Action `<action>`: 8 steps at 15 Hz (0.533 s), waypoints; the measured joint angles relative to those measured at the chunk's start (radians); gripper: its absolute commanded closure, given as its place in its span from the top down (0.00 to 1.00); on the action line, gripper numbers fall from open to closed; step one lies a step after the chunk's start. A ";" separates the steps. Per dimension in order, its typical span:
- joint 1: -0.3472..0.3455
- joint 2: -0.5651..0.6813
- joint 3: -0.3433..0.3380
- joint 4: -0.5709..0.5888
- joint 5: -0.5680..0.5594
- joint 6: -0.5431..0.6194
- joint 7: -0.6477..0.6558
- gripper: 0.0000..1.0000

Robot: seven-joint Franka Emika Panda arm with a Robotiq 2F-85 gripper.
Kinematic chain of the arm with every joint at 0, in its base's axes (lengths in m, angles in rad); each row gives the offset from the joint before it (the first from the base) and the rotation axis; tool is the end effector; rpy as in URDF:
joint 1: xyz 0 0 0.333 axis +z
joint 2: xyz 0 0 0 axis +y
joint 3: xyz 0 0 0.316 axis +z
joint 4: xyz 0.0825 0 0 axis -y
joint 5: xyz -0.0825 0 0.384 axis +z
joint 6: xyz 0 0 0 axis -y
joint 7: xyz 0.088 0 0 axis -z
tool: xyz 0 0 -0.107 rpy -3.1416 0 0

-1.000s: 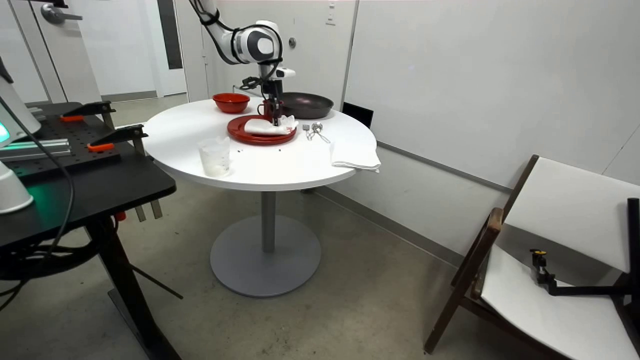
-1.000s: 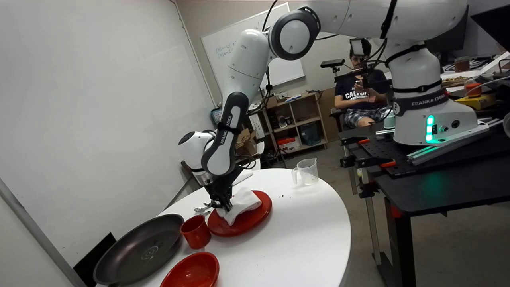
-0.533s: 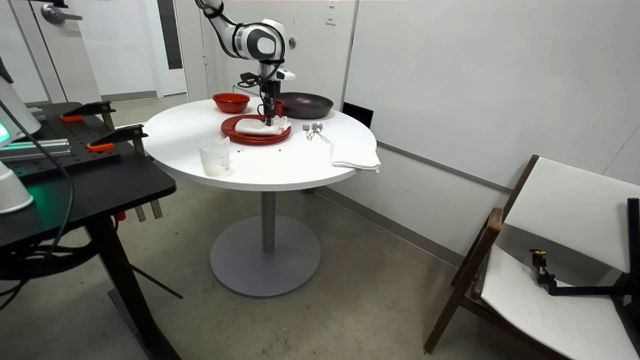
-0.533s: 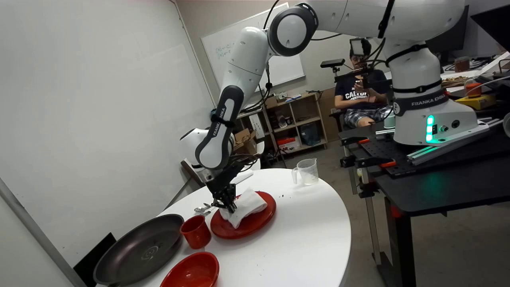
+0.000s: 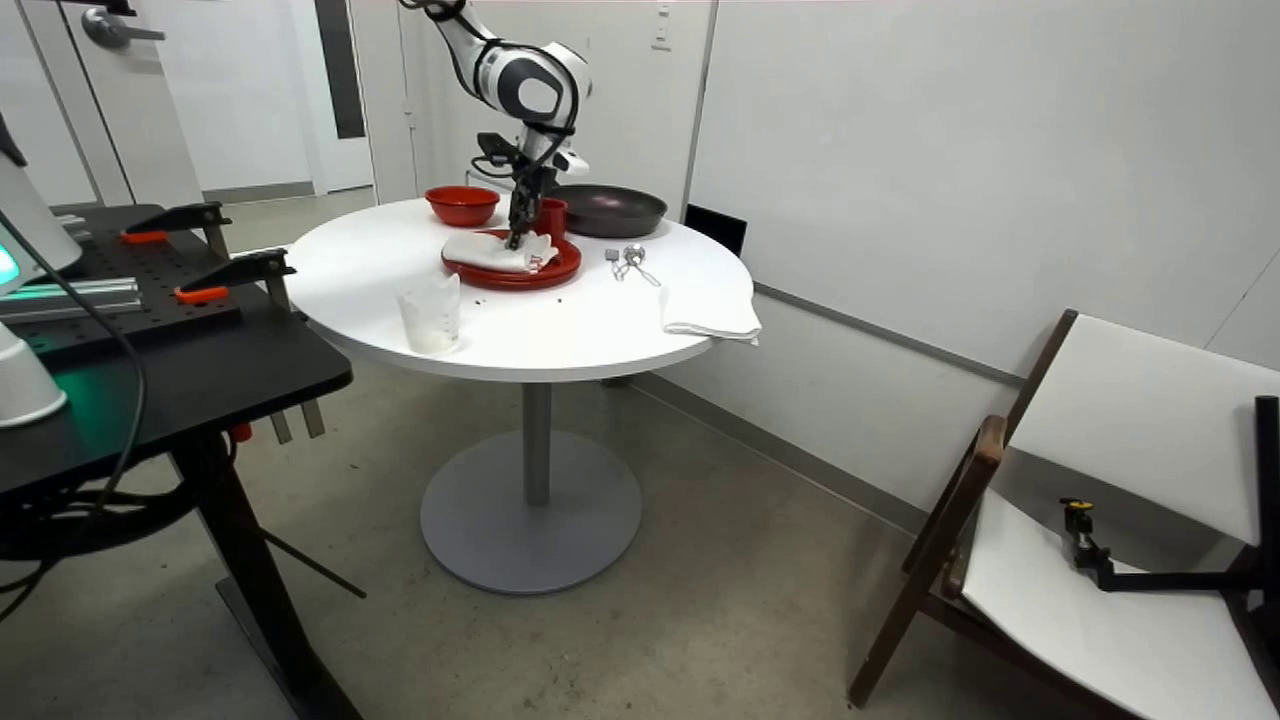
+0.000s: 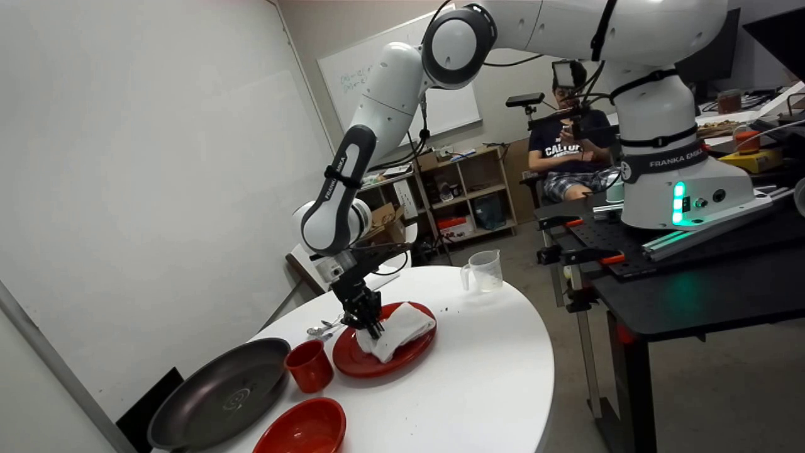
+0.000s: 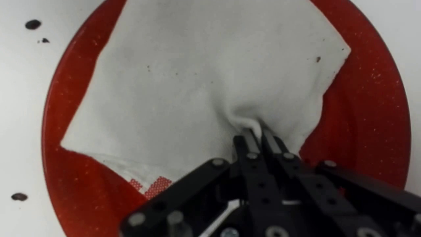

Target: Use the white towel on the left to wipe the red plate, place the towel back on the left side of the table

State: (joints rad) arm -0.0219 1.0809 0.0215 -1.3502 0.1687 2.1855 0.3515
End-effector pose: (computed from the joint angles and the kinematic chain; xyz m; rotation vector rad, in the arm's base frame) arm 0.6905 0.0034 0.0470 -2.9297 0.7099 0.4047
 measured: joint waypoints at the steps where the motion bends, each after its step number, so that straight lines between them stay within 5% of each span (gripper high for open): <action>1: -0.007 0.000 0.002 0.000 0.004 -0.024 -0.008 0.03; 8: 0.039 0.000 -0.086 0.000 -0.031 -0.045 0.050 0.03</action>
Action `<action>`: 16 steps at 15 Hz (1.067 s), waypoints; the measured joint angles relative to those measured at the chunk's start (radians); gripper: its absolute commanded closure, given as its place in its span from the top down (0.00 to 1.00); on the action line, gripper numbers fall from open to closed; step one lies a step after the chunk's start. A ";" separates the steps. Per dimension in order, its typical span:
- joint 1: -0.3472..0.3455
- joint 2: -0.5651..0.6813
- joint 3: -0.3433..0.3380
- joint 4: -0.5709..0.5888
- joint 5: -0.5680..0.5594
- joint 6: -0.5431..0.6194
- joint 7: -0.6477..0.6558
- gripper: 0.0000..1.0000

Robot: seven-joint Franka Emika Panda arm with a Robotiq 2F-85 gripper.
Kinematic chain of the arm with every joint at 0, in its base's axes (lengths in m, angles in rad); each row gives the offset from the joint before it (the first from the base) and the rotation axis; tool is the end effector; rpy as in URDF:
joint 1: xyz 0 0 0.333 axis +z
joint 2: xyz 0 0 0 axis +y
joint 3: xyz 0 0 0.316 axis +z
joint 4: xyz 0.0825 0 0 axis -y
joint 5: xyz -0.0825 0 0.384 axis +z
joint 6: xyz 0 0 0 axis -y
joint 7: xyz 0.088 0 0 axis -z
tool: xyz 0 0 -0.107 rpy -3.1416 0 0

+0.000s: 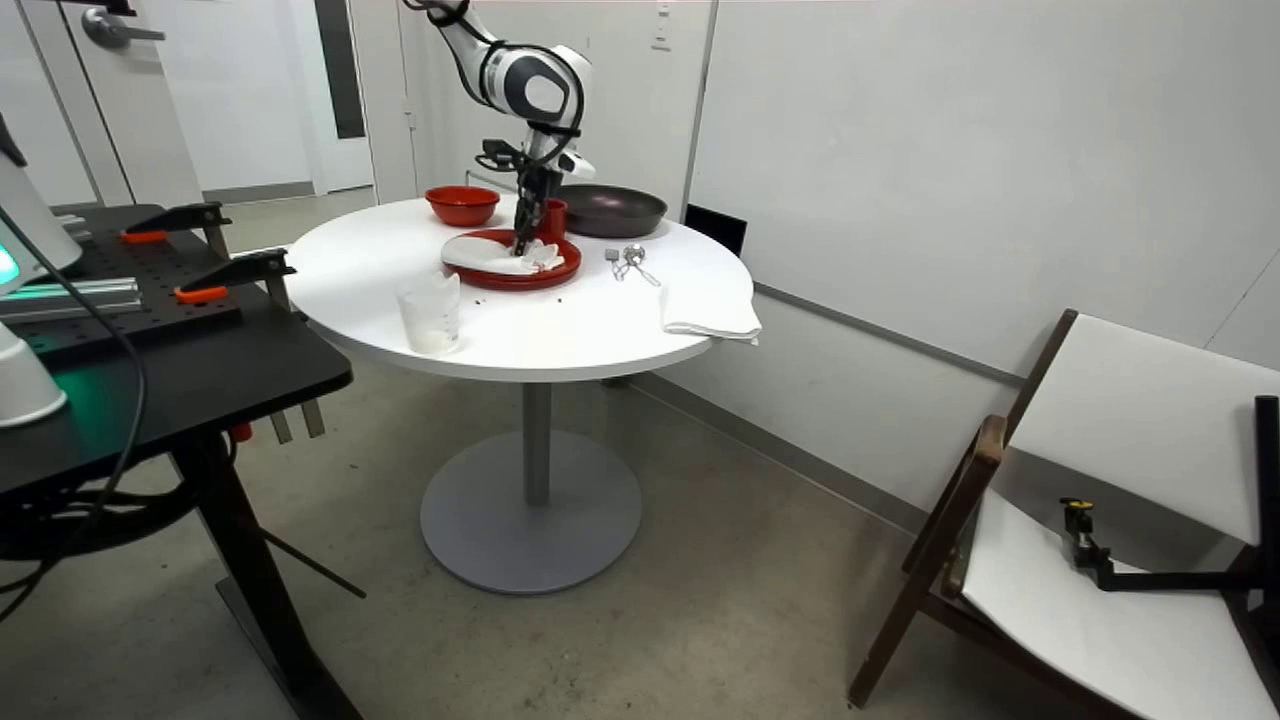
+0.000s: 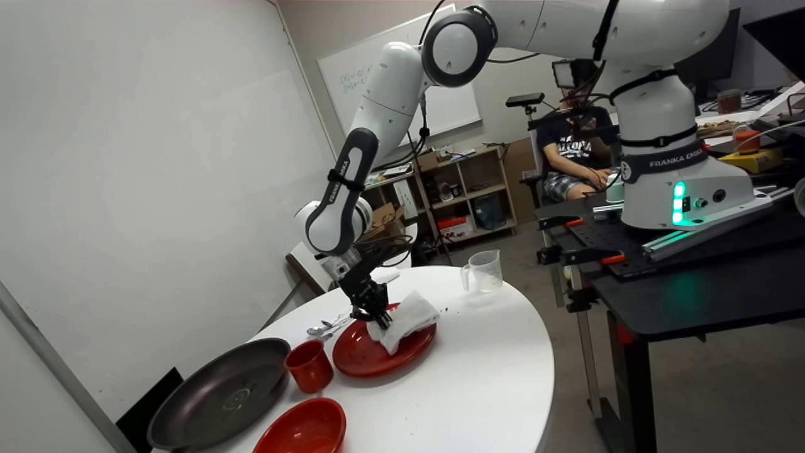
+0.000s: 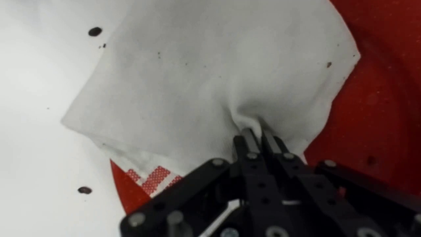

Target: Use the white towel on the left to wipe the red plate, place the towel back on the left side of the table

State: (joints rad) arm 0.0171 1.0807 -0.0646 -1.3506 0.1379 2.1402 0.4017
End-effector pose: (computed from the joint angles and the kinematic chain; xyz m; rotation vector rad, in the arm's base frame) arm 0.6845 -0.0197 0.0448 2.9982 -0.7889 -0.4539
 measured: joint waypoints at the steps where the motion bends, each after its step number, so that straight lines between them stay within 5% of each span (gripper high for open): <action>1: 0.018 0.000 -0.021 -0.002 -0.017 0.015 0.021 0.03; 7: 0.049 -0.003 -0.027 -0.013 -0.023 0.088 0.045 0.03; 16: -0.069 -0.008 0.135 -0.008 0.090 -0.014 -0.189 0.03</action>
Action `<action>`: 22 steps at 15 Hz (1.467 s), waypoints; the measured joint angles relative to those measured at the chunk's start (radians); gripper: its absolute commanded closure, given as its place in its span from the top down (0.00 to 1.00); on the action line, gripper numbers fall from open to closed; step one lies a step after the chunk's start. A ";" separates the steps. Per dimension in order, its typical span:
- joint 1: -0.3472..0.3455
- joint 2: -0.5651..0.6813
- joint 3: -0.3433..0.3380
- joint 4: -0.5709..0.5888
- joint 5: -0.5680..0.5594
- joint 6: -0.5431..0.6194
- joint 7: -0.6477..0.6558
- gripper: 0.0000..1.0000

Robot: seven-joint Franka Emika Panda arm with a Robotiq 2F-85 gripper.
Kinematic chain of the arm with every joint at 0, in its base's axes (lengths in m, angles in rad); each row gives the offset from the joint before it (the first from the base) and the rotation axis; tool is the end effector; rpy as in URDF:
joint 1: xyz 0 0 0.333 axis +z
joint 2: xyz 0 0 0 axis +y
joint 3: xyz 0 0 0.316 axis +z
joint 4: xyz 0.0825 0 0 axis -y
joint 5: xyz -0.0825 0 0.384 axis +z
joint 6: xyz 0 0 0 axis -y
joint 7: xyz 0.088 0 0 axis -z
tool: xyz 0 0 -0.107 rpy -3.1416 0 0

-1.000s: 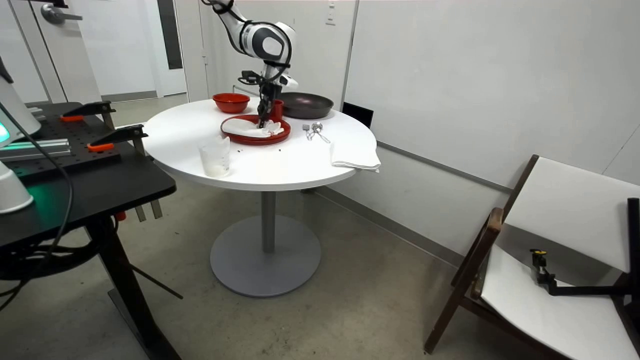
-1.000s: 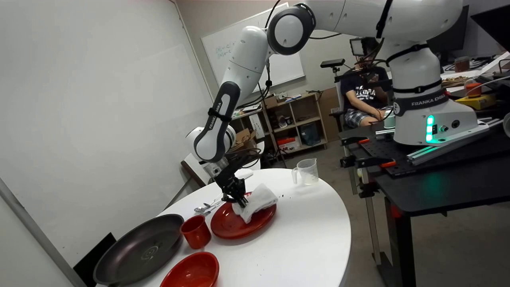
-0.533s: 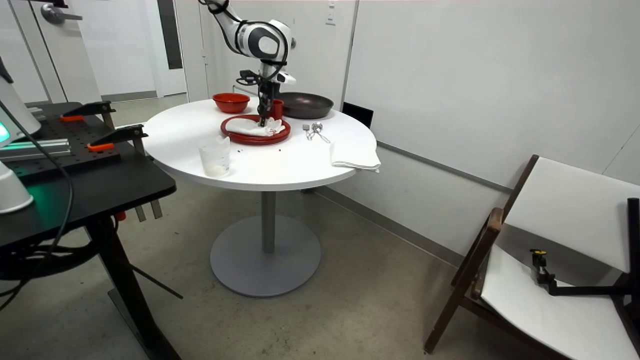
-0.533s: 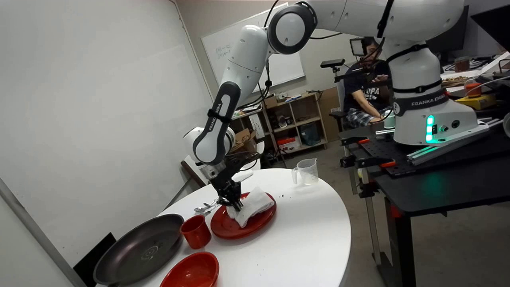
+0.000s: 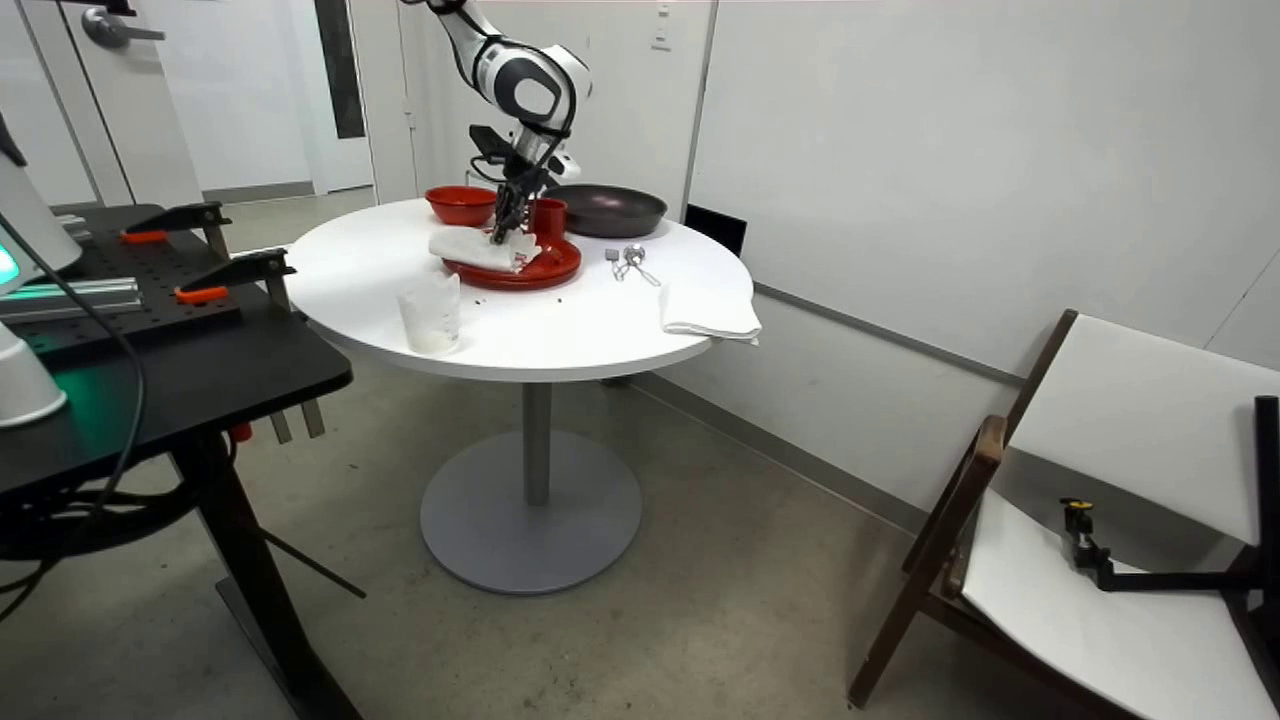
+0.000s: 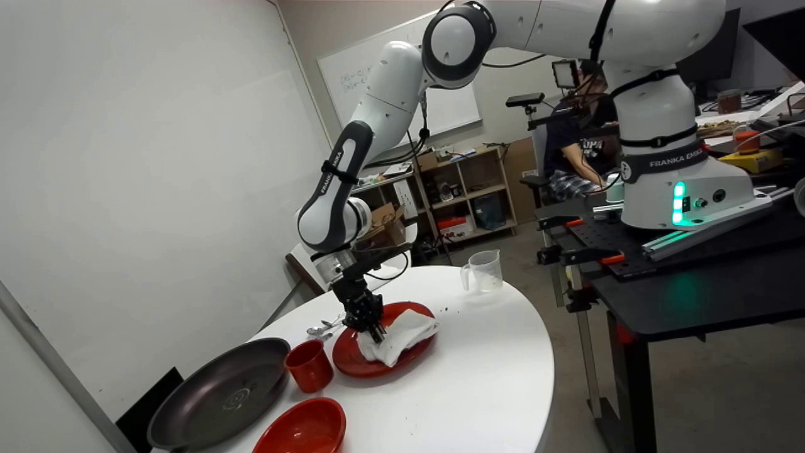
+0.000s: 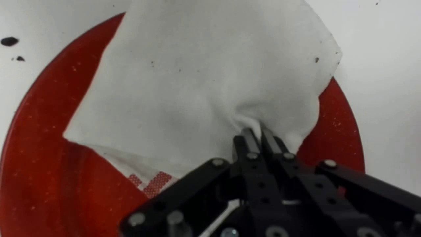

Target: Use the white towel on the left to wipe the red plate, place the towel back on the left side of the table

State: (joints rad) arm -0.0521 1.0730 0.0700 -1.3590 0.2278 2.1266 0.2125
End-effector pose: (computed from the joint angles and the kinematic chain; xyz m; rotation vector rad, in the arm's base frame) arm 0.6831 0.0149 0.0479 -2.8489 0.5366 0.4826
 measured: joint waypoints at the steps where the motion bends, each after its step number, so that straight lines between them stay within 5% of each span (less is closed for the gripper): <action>1: -0.018 0.000 0.016 0.003 0.013 -0.034 -0.038 0.03; 10: -0.111 0.009 0.060 0.066 0.079 -0.367 -0.234 0.03; 22: -0.004 0.094 -0.025 0.138 0.075 -0.205 -0.021 0.04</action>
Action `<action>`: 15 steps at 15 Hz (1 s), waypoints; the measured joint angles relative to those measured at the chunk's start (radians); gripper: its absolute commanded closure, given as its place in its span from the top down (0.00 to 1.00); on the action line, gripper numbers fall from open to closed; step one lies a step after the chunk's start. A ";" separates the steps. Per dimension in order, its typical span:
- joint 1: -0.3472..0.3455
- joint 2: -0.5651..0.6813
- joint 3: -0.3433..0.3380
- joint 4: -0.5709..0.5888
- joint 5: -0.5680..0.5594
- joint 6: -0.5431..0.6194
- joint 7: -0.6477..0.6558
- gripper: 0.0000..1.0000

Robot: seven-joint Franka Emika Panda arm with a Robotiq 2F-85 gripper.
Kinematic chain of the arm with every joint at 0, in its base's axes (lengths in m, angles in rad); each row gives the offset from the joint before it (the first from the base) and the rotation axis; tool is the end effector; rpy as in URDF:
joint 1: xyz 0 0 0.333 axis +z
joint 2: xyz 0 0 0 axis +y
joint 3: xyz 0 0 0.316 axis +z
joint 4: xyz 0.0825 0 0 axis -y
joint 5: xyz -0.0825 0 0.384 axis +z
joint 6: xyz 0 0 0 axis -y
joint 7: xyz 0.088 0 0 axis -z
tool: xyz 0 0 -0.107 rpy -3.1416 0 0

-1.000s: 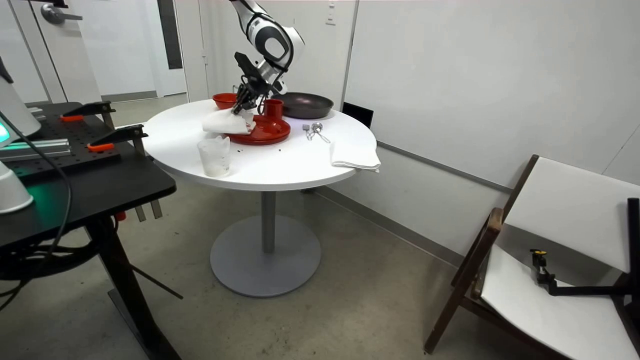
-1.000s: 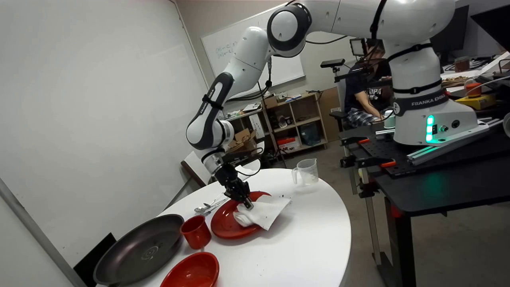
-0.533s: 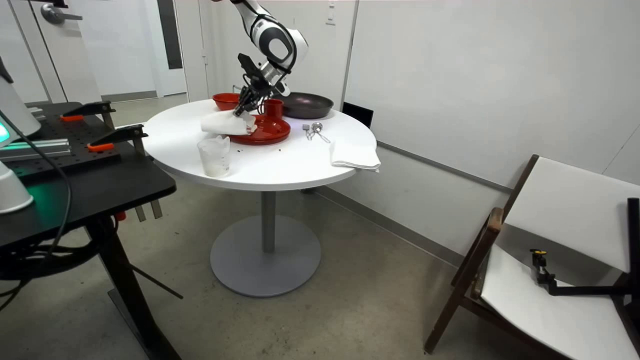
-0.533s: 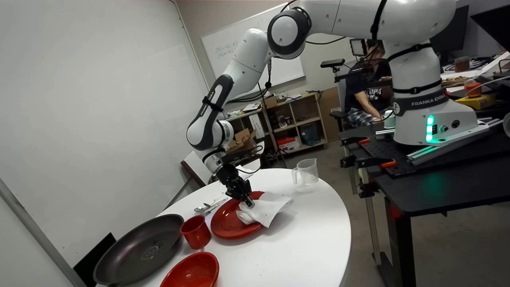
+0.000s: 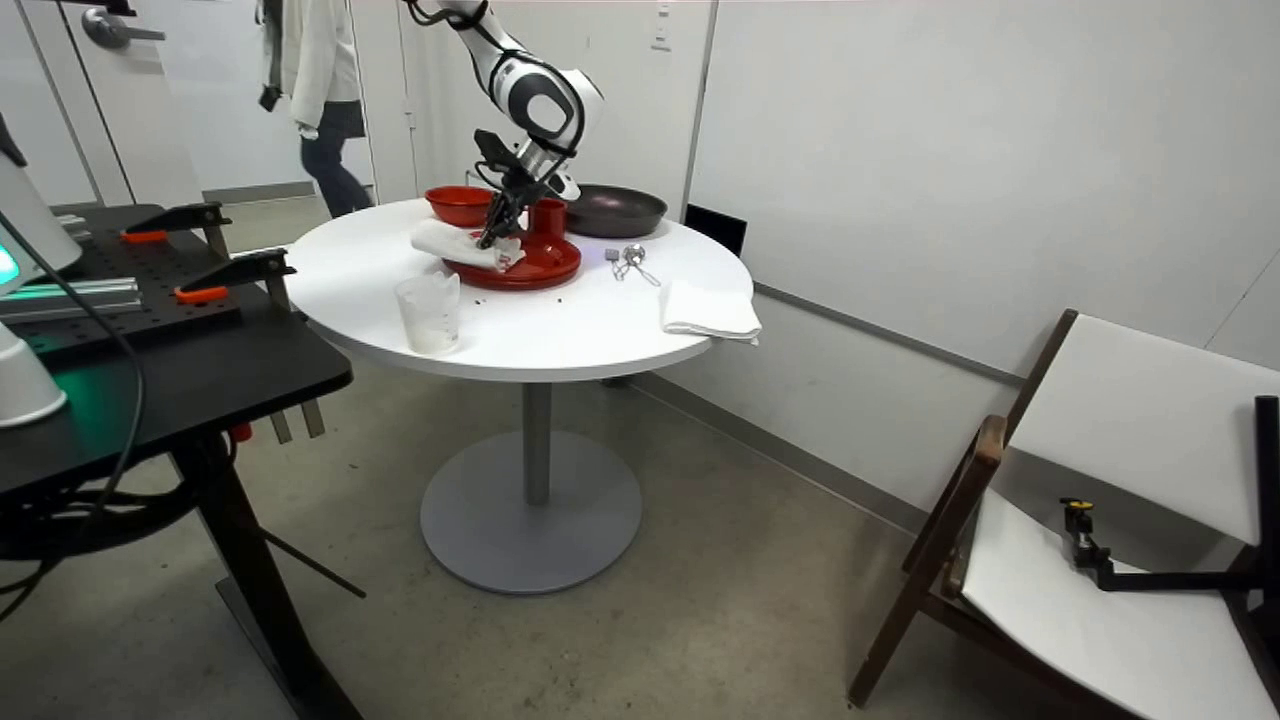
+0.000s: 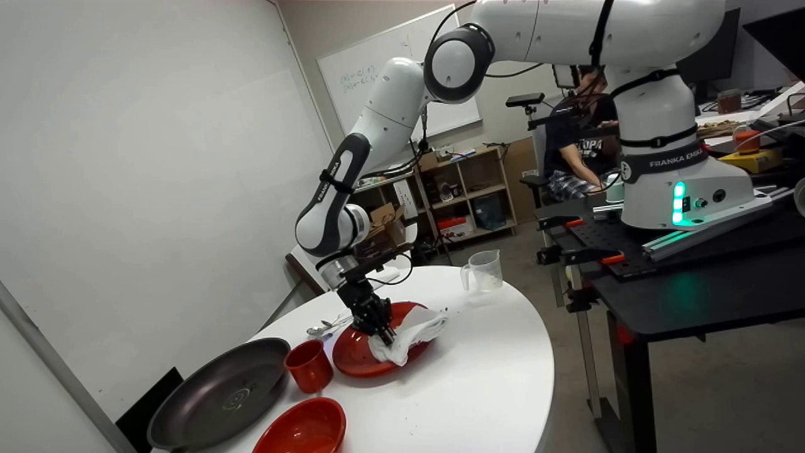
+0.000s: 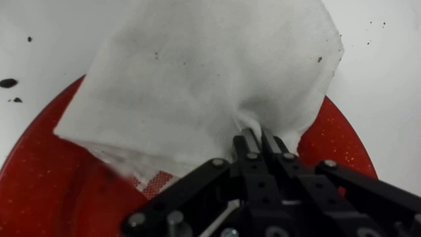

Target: Use the white towel on the left to wipe the red plate, place the towel back on the left side of the table

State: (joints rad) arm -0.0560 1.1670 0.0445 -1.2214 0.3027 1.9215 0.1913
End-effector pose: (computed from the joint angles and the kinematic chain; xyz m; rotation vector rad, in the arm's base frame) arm 0.6795 0.0074 0.0260 -2.7459 0.5466 0.7001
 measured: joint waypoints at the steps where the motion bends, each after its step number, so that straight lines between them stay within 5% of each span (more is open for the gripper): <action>1: 0.009 0.000 -0.007 0.005 0.000 0.015 0.026 0.04; 15: 0.164 0.006 -0.186 0.000 -0.119 0.460 0.371 0.03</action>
State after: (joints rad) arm 0.1078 1.1728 -0.1413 -1.2211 0.1833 2.3819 0.5625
